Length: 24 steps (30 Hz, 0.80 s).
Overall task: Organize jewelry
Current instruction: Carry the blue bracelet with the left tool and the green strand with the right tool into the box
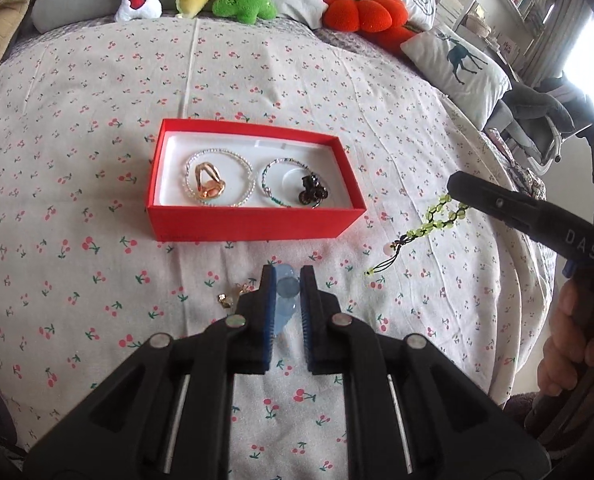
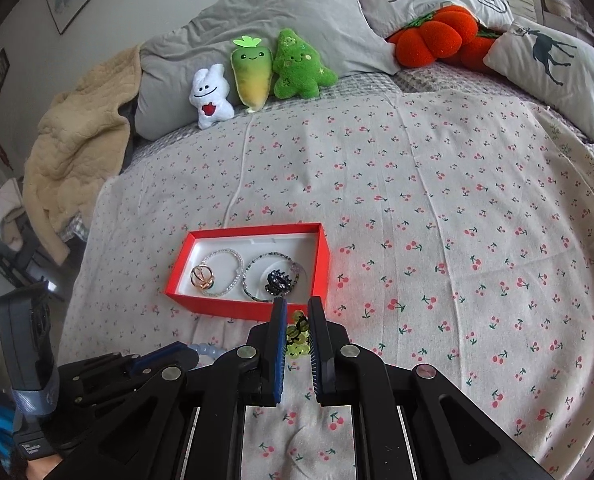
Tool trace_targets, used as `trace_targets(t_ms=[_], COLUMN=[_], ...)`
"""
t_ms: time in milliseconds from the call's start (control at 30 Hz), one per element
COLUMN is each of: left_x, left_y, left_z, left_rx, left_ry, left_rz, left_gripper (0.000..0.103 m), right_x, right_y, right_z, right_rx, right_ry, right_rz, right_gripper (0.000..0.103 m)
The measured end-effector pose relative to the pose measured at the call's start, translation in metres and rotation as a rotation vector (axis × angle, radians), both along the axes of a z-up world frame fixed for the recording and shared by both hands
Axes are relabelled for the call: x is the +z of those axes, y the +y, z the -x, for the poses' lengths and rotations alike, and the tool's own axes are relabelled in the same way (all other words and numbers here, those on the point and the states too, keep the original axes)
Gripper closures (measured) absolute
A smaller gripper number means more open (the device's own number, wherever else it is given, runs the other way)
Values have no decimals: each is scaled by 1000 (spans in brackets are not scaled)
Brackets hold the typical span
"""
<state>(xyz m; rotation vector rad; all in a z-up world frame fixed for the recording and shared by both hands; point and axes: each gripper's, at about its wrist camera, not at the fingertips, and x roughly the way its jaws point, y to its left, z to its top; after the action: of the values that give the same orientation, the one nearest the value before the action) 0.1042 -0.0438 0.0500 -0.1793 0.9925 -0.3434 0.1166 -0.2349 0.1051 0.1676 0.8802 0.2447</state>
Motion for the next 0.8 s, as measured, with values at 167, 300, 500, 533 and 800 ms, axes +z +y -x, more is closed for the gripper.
trace_targets(t_ms=[167, 300, 500, 533, 800], left_x=[25, 39, 45, 44, 18], left_y=[5, 12, 13, 13, 25], left_z=[-5, -15, -37, -41, -73], left_rx=[26, 53, 71, 75, 142], left_ry=[-69, -99, -131, -132, -99], left_rz=[24, 66, 127, 139, 203], left_gripper=[90, 90, 90, 90, 90], right_x=[21, 29, 30, 30, 20], right_y=[3, 6, 16, 18, 33], right_z=[-2, -8, -25, -28, -49], right_rx=[3, 0, -6, -7, -1], right_ry=[-66, -83, -89, -89, -90], right_rz=[-45, -98, -148, -157, -189], right_gripper=[93, 93, 93, 93, 93])
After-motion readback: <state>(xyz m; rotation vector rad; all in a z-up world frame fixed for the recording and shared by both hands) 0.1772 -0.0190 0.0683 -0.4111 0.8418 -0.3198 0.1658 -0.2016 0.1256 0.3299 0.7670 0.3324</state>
